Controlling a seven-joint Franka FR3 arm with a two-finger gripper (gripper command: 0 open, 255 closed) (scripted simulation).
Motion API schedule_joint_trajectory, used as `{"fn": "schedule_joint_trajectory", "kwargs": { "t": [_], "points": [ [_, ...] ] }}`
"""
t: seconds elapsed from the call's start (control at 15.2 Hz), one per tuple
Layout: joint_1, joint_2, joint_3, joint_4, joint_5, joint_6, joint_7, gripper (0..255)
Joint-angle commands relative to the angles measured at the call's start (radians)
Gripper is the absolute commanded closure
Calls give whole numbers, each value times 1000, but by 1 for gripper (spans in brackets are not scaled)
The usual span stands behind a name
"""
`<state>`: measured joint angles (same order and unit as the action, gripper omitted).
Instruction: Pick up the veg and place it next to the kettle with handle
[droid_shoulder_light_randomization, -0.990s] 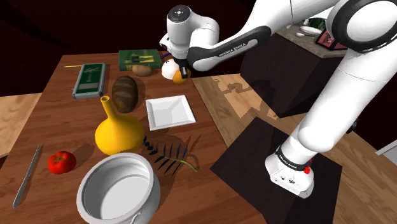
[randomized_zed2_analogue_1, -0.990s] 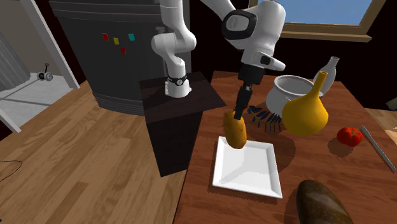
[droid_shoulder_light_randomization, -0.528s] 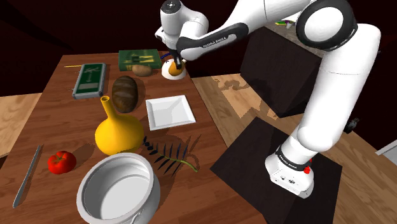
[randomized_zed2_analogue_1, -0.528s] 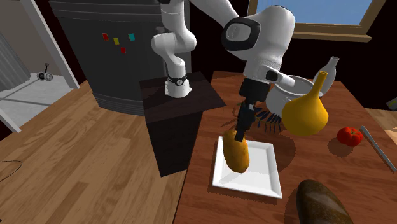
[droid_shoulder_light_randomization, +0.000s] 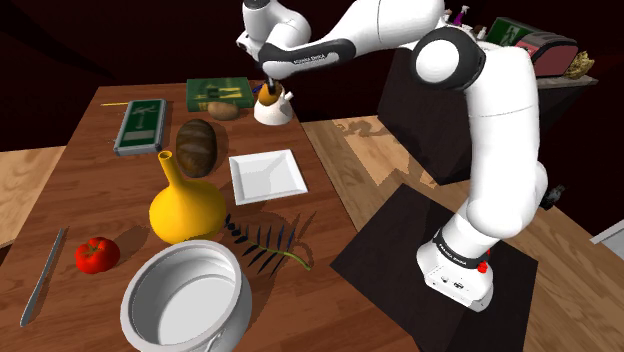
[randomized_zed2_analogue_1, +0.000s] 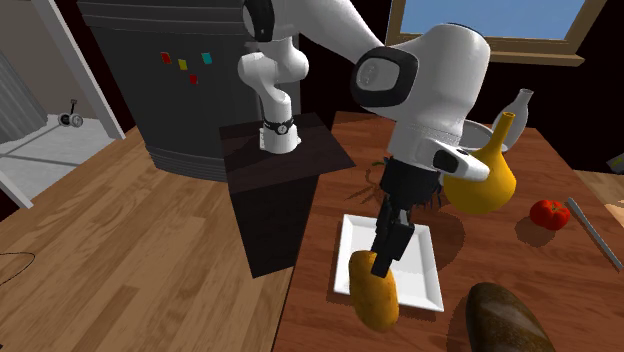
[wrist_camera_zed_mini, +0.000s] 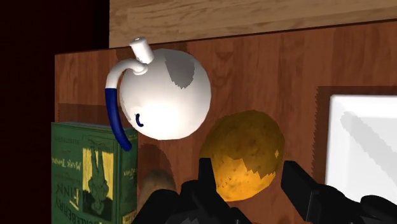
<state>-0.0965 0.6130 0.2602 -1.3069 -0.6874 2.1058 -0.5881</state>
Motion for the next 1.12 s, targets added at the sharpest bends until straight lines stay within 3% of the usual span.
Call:
{"fn": "schedule_joint_trajectory", "kwargs": {
  "t": [0.0,0.07,1.06],
  "points": [
    [5,97,-7,158,8,-43,-56,255],
    [13,163,-12,268,13,-75,-91,255],
    [8,211,-37,158,-31,65,-4,255]
  ]
}}
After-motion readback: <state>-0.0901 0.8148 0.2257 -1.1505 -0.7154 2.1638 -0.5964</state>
